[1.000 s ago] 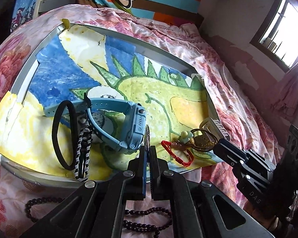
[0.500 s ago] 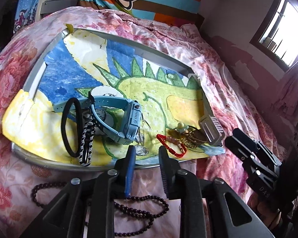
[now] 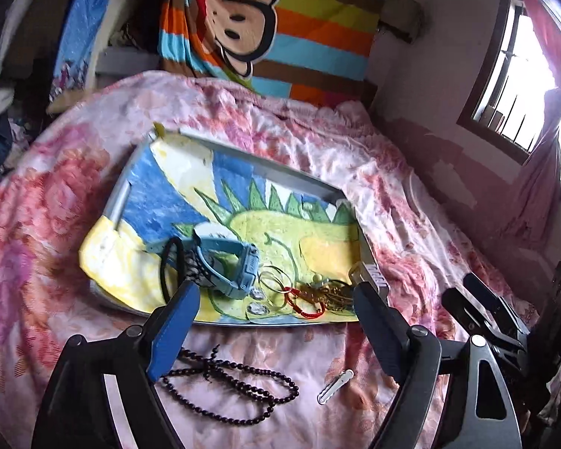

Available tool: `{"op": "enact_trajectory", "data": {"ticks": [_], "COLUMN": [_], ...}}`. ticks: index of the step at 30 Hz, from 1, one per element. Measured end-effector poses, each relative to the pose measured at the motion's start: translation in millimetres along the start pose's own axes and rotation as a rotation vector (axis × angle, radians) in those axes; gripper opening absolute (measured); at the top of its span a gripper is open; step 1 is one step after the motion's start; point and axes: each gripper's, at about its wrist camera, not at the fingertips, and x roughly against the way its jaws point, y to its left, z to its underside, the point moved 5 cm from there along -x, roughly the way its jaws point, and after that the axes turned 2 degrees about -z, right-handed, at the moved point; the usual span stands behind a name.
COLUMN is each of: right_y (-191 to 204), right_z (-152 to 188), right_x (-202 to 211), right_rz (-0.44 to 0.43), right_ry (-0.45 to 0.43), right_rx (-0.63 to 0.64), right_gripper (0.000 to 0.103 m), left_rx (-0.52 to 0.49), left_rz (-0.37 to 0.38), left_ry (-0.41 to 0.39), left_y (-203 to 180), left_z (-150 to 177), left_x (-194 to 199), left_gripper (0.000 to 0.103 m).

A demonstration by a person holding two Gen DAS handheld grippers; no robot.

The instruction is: Organize jewelry

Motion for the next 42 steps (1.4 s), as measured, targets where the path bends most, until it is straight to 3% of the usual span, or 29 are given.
{"op": "enact_trajectory", "data": {"ticks": [6, 22, 31, 37, 42], "right_y": [10.6, 45.1, 52.6, 55.8, 57.3], "right_z": [2.9, 23.6, 45.2, 65.1, 82.7], "right_x": [38.6, 110.8, 134.9, 127.2, 109.9], "right_rz": [-0.007, -0.043, -0.056, -0.049, -0.031], "right_ry": [-0.052, -0.09, -0.053, 0.046, 0.147], "right_rx": [0.012, 0.055, 0.052, 0.059, 0.086], "right_gripper": [0.096, 0.097, 0.097, 0.097, 0.097], "left_rx": [-0.041, -0.173, -0.143, -0.118, -0.106], "left_rz": [-0.046, -0.152, -0.181, -0.206, -0.225], "left_ry": [-0.106, -0.237, -0.204, -0.156, -0.065], "left_y": [-2.0, -0.7, 15.8, 25.3, 31.2], "left_z": [6.4, 54.9, 85.3, 100.8, 111.4], "left_x": [37.8, 128.3, 155.1, 159.8, 147.1], "left_gripper": [0.096, 0.1, 0.1, 0.1, 0.1]}}
